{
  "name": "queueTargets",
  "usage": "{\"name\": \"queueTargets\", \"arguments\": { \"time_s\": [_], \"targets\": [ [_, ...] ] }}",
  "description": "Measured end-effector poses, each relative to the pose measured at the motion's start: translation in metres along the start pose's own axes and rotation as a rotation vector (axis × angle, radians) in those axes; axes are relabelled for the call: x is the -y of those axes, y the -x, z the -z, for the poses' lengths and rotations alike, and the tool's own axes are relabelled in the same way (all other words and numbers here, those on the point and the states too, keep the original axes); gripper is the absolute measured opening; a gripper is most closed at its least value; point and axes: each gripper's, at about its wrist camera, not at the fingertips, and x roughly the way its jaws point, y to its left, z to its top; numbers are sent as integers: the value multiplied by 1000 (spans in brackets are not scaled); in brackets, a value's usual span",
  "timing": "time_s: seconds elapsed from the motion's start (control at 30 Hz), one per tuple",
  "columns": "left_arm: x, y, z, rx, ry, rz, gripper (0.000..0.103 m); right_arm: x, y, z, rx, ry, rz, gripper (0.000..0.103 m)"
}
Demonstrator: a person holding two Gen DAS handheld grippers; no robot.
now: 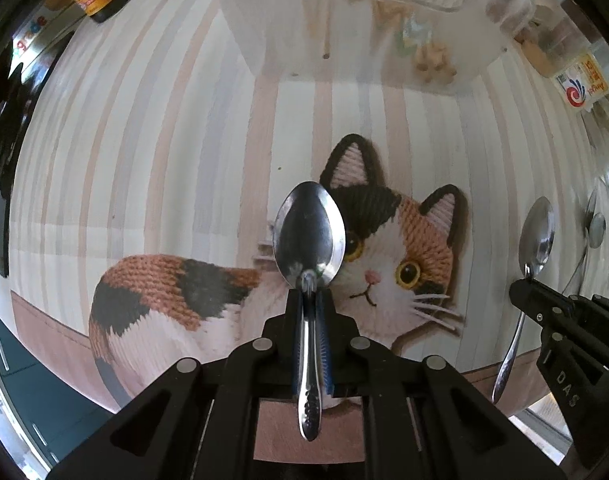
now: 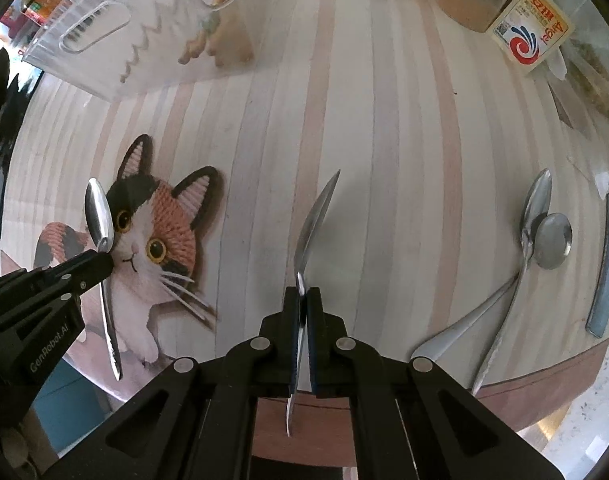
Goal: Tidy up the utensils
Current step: 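Carry both held spoons over the clear basket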
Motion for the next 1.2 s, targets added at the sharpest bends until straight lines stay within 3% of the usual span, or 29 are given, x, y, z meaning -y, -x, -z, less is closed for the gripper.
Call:
{"name": "queueTargets", "arguments": {
  "time_s": [0.13, 0.43, 0.77, 1.2],
  "targets": [
    [7, 6, -1, 14, -24, -30, 4, -6, 2, -3, 22, -24, 4, 3],
    [-14, 46, 6, 102, -20, -67, 4, 8, 19, 13, 59, -111, -110, 3],
    [-40, 91, 8, 178, 28, -65, 4, 13, 60, 8, 146, -141, -182, 3],
    [-36, 177, -6, 351, 72, 28, 4, 17, 139, -39, 286, -121, -281, 3]
  ]
}}
